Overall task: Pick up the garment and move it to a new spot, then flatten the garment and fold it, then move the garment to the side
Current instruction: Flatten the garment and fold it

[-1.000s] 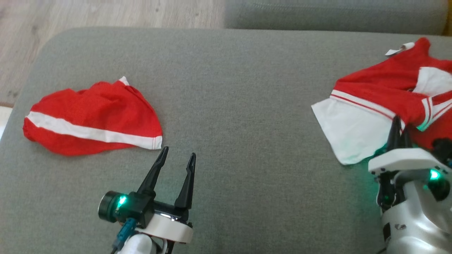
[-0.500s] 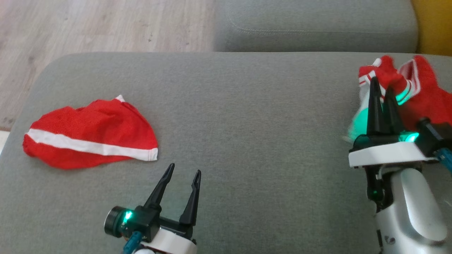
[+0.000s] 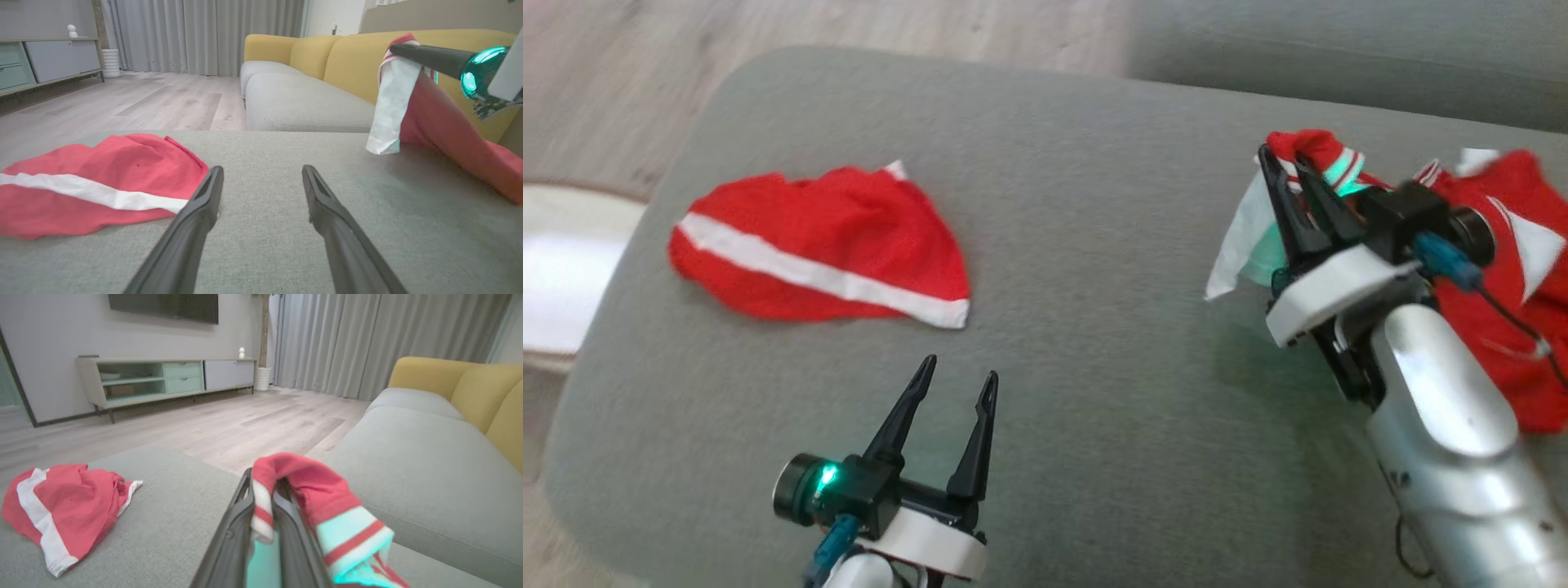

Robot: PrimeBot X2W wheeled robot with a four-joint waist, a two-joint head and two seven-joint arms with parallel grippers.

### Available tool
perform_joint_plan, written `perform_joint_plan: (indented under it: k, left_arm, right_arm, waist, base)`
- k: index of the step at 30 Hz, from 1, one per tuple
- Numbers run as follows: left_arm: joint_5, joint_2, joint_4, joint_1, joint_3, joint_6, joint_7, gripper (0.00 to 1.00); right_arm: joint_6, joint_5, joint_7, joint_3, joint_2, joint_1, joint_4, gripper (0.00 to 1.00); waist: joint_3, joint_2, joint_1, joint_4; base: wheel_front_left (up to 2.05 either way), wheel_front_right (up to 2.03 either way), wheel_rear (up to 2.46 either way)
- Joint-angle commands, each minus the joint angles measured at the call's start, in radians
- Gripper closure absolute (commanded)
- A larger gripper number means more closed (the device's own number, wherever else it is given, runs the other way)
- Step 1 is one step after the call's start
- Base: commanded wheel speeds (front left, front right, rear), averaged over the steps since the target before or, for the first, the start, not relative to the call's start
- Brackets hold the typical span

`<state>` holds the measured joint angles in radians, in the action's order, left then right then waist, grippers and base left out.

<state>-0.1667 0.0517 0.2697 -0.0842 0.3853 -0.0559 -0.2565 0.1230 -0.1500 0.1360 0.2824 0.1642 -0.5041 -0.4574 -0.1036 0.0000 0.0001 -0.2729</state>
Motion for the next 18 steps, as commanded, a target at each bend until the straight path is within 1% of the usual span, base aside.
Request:
perform_joint_plan:
  k: [1,4,6,7,8,9,10,11,12,13,15,18]
  left_arm:
    - [-0.007,-0.001,-0.03,-0.047,-0.02,0.004,-0.005,0.0]
    - [-0.013,-0.001,-0.027,-0.056,-0.008,0.006,-0.005,0.0]
    - [-0.017,-0.001,-0.023,-0.063,-0.003,0.007,-0.005,0.0]
    - [-0.019,-0.001,-0.021,-0.066,-0.001,0.008,-0.005,0.0]
    - [-0.021,-0.001,-0.02,-0.069,0.001,0.01,-0.005,0.0]
    - [-0.024,-0.001,-0.019,-0.071,0.004,0.012,-0.005,0.0]
    - [-0.027,-0.001,-0.017,-0.074,0.01,0.015,-0.005,0.0]
    - [-0.029,-0.001,-0.016,-0.075,0.011,0.017,-0.005,0.0]
    - [-0.031,-0.001,-0.015,-0.076,0.011,0.02,-0.005,0.0]
    - [-0.031,-0.001,-0.015,-0.076,0.011,0.02,-0.005,0.0]
    - [-0.033,-0.001,-0.014,-0.076,0.009,0.026,-0.005,0.0]
    - [-0.029,-0.001,-0.014,-0.071,0.001,0.027,-0.005,0.0]
  right_arm:
    - [0.008,-0.021,-0.009,0.044,0.013,-0.078,-0.011,1.0]
    - [0.008,-0.037,-0.016,0.092,0.028,-0.17,-0.105,1.0]
    - [0.008,-0.037,-0.024,0.15,0.037,-0.232,-0.174,1.0]
    - [0.008,-0.051,-0.028,0.176,0.03,-0.255,-0.21,1.0]
    - [0.008,-0.074,-0.038,0.201,0.02,-0.271,-0.25,0.58]
    - [0.008,-0.093,-0.059,0.234,0.011,-0.283,-0.292,0.0]
    - [0.008,-0.122,-0.083,0.322,-0.006,-0.297,-0.35,0.0]
    - [0.008,-0.146,-0.085,0.354,-0.016,-0.299,-0.37,0.0]
    - [0.008,-0.169,-0.079,0.38,-0.025,-0.299,-0.383,0.0]
    - [0.008,-0.169,-0.079,0.38,-0.025,-0.299,-0.383,0.0]
    - [0.008,-0.212,-0.055,0.415,-0.04,-0.297,-0.404,0.0]
    - [0.008,-0.254,-0.018,0.468,-0.05,-0.291,-0.42,0.0]
  waist:
    - [-0.041,0.0,-0.0001,-0.063]
    - [-0.063,0.0,-0.0001,-0.097]
    - [-0.074,0.0,-0.0001,-0.116]
    - [-0.077,0.0,-0.0001,-0.124]
    - [-0.079,0.0,-0.0001,-0.131]
    - [-0.08,0.0,-0.0001,-0.136]
    - [-0.079,0.0,-0.0001,-0.142]
    - [-0.076,0.0,-0.0001,-0.143]
    - [-0.073,0.0,-0.0001,-0.142]
    - [-0.073,0.0,-0.0001,-0.142]
    - [-0.064,0.0,-0.0001,-0.132]
    - [-0.048,0.0,-0.0001,-0.104]
  base:
    - [0.0,0.0,0.0]
    - [0.0,0.0,0.0]
    - [0.0,0.0,0.0]
    - [0.0,0.0,0.0]
    - [0.0,0.0,0.0]
    - [0.0,0.0,0.0]
    - [0.0,0.0,0.0]
    - [0.0,0.0,0.0]
    - [0.0,0.0,0.0]
    - [0.0,0.0,0.0]
    - [0.0,0.0,0.0]
    - [0.0,0.0,0.0]
